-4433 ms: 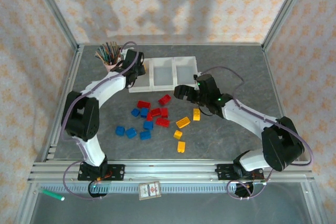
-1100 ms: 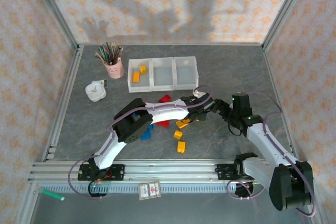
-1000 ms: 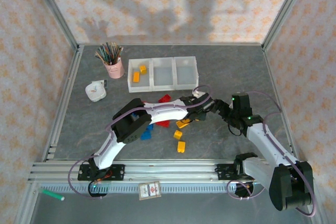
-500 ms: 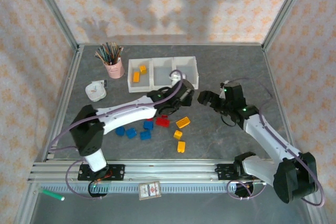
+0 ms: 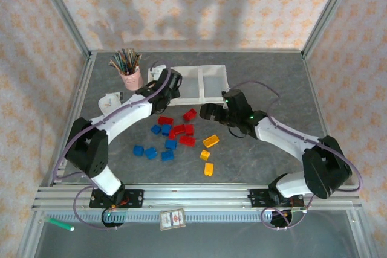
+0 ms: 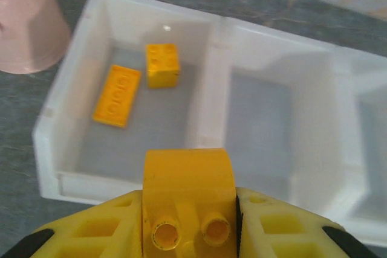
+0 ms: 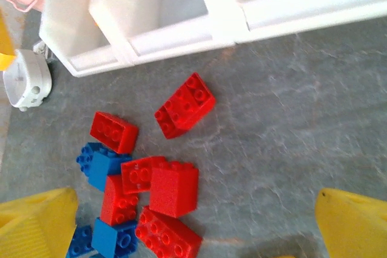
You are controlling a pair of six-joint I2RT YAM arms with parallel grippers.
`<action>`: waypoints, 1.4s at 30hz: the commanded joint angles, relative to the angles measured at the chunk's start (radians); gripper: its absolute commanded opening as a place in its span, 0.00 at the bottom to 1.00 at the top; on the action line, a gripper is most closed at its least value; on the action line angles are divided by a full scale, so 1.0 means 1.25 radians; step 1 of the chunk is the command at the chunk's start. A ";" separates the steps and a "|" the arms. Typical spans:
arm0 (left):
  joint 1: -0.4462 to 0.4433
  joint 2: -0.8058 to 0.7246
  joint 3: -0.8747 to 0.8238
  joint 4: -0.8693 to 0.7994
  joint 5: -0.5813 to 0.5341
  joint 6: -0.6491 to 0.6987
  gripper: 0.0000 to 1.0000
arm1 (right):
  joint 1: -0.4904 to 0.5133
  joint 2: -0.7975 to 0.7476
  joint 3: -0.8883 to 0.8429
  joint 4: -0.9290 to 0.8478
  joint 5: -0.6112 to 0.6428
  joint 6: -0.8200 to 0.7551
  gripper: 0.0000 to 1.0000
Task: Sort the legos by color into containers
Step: Place the lego in the container, then pick up the lego from the middle-left of the table.
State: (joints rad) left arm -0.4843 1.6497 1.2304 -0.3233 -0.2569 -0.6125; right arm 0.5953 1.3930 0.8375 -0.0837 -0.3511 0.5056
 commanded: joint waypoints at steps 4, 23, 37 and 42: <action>0.086 0.122 0.078 0.024 0.024 0.071 0.36 | 0.004 0.042 0.039 0.039 0.020 0.010 1.00; 0.119 0.191 0.187 -0.033 0.055 0.086 0.50 | 0.002 0.016 0.052 0.004 0.057 -0.015 1.00; -0.033 -0.096 -0.060 -0.004 0.174 0.105 0.50 | -0.093 -0.111 -0.061 -0.082 0.031 -0.028 1.00; -0.135 -0.128 -0.121 0.002 0.248 0.120 0.51 | -0.121 -0.165 -0.121 -0.122 0.017 -0.026 1.00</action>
State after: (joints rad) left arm -0.6140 1.5116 1.1072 -0.3172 -0.0128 -0.4908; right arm 0.4545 1.2304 0.7204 -0.1749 -0.3183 0.4915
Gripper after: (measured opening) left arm 0.504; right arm 0.997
